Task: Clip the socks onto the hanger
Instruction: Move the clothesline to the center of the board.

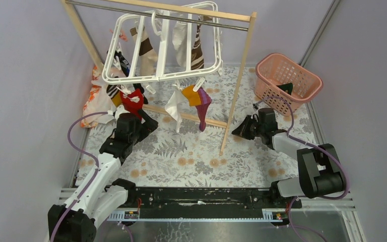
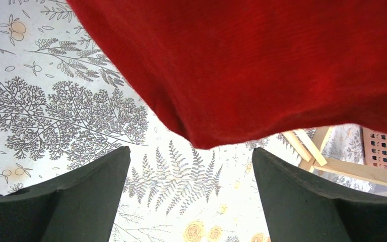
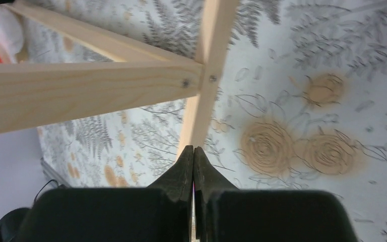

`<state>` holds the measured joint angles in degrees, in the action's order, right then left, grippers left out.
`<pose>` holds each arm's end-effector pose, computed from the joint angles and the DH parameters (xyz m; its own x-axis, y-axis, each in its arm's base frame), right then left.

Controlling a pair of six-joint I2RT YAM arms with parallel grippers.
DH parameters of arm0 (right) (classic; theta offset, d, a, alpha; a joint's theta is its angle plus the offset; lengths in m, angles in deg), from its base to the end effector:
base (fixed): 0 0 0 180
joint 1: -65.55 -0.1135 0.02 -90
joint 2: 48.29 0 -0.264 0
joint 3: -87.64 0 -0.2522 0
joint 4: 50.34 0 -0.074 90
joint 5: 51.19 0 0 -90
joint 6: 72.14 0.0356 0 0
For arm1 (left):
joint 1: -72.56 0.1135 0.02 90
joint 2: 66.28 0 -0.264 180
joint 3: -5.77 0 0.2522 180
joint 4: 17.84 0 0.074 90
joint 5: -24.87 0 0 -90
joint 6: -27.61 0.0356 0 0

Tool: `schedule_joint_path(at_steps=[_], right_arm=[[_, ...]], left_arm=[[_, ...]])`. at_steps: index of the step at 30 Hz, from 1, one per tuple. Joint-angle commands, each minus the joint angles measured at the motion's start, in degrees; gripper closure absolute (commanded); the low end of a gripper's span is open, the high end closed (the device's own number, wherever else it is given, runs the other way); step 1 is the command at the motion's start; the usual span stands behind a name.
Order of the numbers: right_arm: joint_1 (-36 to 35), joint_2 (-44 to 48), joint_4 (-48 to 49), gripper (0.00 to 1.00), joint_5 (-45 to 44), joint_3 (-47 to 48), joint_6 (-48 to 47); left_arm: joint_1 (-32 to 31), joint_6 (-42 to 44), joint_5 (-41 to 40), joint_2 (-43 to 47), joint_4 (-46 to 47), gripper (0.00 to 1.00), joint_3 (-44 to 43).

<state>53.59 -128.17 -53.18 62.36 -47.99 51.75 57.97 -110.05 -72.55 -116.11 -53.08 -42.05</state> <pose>0.2539 0.0683 0.1607 -0.7807 0.3571 -0.5128 -0.0737 0.7622 0.6431 0.1838 -0.0431 0.2402 -0.5056 -0.6258 -0.5939 -0.3317 0.7765 -0.5357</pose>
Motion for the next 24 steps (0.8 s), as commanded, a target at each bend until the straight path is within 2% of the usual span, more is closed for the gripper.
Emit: schedule_joint_path(at_steps=[1,11,24], right_arm=[[-0.25,2.11,7.19,1.0,7.5,2.17,-1.23],[-0.25,-5.4,7.71,1.0,10.72,9.94,-2.21],[-0.03,-16.34,7.0,1.0,6.72,22.68,-3.16]], left_arm=[[-0.26,0.27,0.59,2.15,1.4,0.01,-1.54],[-0.25,0.51,0.84,4.64,0.3,0.01,-1.18],[-0.24,2.72,0.63,5.92,-1.99,0.01,-2.5]])
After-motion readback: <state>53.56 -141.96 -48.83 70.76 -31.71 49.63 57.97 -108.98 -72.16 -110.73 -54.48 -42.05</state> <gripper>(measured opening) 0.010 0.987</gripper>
